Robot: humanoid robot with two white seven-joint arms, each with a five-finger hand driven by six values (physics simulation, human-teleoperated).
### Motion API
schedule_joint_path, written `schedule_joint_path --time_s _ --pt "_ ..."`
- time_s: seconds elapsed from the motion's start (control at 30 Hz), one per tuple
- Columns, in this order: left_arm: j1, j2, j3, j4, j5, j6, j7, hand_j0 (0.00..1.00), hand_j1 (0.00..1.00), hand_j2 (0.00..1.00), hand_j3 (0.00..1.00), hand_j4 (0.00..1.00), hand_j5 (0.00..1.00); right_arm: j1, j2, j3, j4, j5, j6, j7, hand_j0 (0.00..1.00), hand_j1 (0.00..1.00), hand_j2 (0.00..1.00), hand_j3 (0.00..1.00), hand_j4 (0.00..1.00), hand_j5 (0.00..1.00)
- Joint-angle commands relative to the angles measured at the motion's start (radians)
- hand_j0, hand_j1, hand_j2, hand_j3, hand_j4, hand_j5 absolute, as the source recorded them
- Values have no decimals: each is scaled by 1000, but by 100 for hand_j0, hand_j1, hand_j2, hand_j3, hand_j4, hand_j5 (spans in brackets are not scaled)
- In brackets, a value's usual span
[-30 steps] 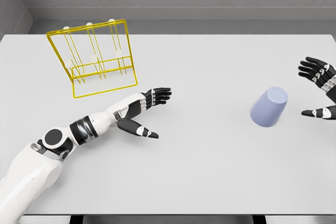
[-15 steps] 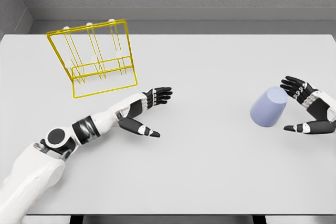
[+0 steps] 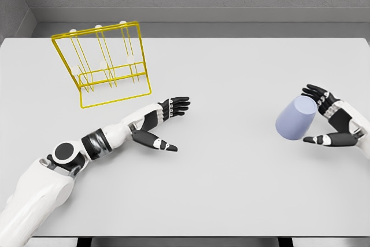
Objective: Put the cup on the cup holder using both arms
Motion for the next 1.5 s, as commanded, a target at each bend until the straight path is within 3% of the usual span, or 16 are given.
schedule_joint_path --time_s 0.0,0.53,1.13,1.47 --pt "0 1 0 0 6 0 0 100 100 100 100 100 100 0 10 -1 14 2 3 0 100 100 100 100 100 100" --pt "0 1 0 1 6 0 0 100 100 100 100 100 100 -38 69 5 89 29 33 0 100 100 100 100 100 100" --pt "-3 -4 19 23 -29 -38 0 100 100 100 100 100 100 -66 110 7 98 34 56 0 100 100 100 100 100 100" --pt "-3 -4 19 18 -27 -60 0 100 100 100 100 100 100 -80 124 21 103 36 69 0 92 92 92 92 92 92"
